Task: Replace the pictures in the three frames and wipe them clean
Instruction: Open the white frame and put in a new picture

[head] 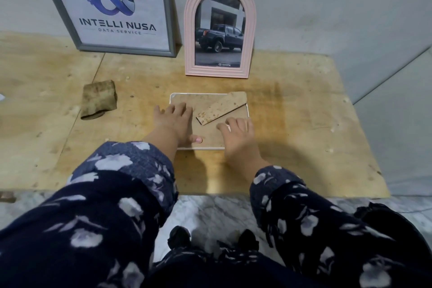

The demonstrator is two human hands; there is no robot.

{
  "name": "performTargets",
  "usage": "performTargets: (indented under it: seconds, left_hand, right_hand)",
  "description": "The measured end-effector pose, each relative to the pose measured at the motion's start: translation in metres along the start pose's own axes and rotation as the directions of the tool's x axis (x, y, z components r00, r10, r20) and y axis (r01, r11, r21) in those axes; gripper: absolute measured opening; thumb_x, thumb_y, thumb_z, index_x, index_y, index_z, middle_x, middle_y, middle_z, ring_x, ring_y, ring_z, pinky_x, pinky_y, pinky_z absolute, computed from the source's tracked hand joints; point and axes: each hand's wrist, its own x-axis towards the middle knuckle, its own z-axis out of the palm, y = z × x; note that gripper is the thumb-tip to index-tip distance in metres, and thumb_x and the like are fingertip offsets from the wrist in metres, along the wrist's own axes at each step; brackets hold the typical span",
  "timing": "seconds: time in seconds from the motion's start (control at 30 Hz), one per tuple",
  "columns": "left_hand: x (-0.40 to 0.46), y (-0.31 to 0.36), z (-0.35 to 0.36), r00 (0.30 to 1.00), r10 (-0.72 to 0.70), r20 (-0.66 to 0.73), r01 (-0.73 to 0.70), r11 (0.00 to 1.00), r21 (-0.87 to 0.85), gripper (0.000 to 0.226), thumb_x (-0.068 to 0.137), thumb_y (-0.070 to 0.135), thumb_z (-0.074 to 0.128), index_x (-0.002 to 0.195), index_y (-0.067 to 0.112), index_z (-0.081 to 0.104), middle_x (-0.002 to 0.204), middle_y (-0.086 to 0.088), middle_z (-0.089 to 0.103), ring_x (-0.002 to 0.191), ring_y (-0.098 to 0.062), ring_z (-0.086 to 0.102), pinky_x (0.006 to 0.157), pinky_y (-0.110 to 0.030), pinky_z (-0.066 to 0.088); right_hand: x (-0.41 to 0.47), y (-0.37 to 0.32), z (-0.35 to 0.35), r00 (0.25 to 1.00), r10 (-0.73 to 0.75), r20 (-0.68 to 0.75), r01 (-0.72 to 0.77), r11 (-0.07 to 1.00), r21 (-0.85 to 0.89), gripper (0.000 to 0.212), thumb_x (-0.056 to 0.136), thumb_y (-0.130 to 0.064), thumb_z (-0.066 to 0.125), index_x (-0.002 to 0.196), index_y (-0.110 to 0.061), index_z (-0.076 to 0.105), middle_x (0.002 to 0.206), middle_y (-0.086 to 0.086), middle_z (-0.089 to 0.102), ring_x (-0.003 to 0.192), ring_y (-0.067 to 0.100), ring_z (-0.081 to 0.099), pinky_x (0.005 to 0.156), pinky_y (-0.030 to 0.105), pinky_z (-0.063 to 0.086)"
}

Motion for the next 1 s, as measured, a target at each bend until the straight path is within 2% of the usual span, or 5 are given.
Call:
performTargets:
  seconds: [0.23, 0.37, 0.67, 0.83, 1.0]
  left_hand:
    - [0.001, -0.002, 0.007, 0.995, 0.01, 0.101, -0.007, 0.999, -0.032, 0.095, 0.085, 0.078, 0.026, 0.151, 0.025, -0.019, 0.158, 0.005, -0.024, 0.148, -0.022, -0.015, 0.116, -0.059, 0.002]
    - [0.002, -0.012, 0.016, 0.998, 0.022, -0.058, -0.039, 0.953, -0.299, 0.085, 0.089, 0.07, 0.037, 0.154, 0.025, 0.007, 0.162, 0.005, 0.004, 0.149, -0.019, 0.007, 0.118, -0.052, 0.006]
    - [-0.006, -0.033, 0.015, 0.796, -0.6, -0.076, 0.058, 0.201, -0.978, 0.063, 0.101, 0.053, 0.016, 0.136, 0.01, 0.045, 0.139, -0.016, 0.048, 0.129, -0.034, 0.043, 0.109, -0.047, 0.033]
    - [-0.011, -0.023, -0.006, 0.849, -0.524, 0.073, 0.082, -0.007, -0.997, 0.073, 0.098, 0.059, 0.006, 0.15, 0.013, 0.026, 0.153, -0.014, 0.032, 0.141, -0.034, 0.029, 0.114, -0.046, 0.021]
    - [-0.002, -0.014, -0.024, 0.909, -0.407, 0.092, 0.026, -0.165, -0.986, 0.104, 0.067, 0.092, 0.002, 0.144, 0.032, 0.038, 0.145, -0.004, 0.046, 0.13, -0.027, 0.045, 0.113, -0.05, 0.029]
  right_hand:
    - [-0.009, -0.001, 0.011, 0.977, -0.211, -0.025, 0.211, 0.977, 0.017, 0.015, 0.075, -0.025, 0.063, 0.083, -0.013, 0.06, 0.098, 0.008, 0.064, 0.089, 0.033, 0.059, 0.078, 0.044, 0.051]
    - [-0.011, -0.006, 0.008, 0.972, -0.228, 0.05, 0.227, 0.973, 0.032, 0.017, 0.078, -0.019, 0.067, 0.089, -0.009, 0.058, 0.102, 0.011, 0.063, 0.103, 0.033, 0.06, 0.082, 0.05, 0.052]
    - [0.038, -0.014, -0.05, 0.968, -0.252, -0.016, 0.251, 0.967, -0.045, 0.027, 0.098, -0.027, 0.046, 0.113, -0.006, 0.052, 0.119, 0.012, 0.051, 0.082, 0.026, 0.059, 0.069, 0.039, 0.047]
    - [0.074, -0.024, -0.103, 0.993, 0.023, -0.117, 0.003, 0.975, 0.221, 0.019, 0.095, -0.032, 0.046, 0.1, -0.014, 0.042, 0.095, 0.0, 0.043, 0.057, 0.021, 0.047, 0.049, 0.038, 0.04]
    - [0.09, -0.028, -0.12, 0.925, 0.374, -0.071, -0.195, 0.627, 0.754, 0.013, 0.096, -0.028, 0.047, 0.095, -0.015, 0.044, 0.081, -0.005, 0.049, 0.064, 0.016, 0.054, 0.058, 0.035, 0.045]
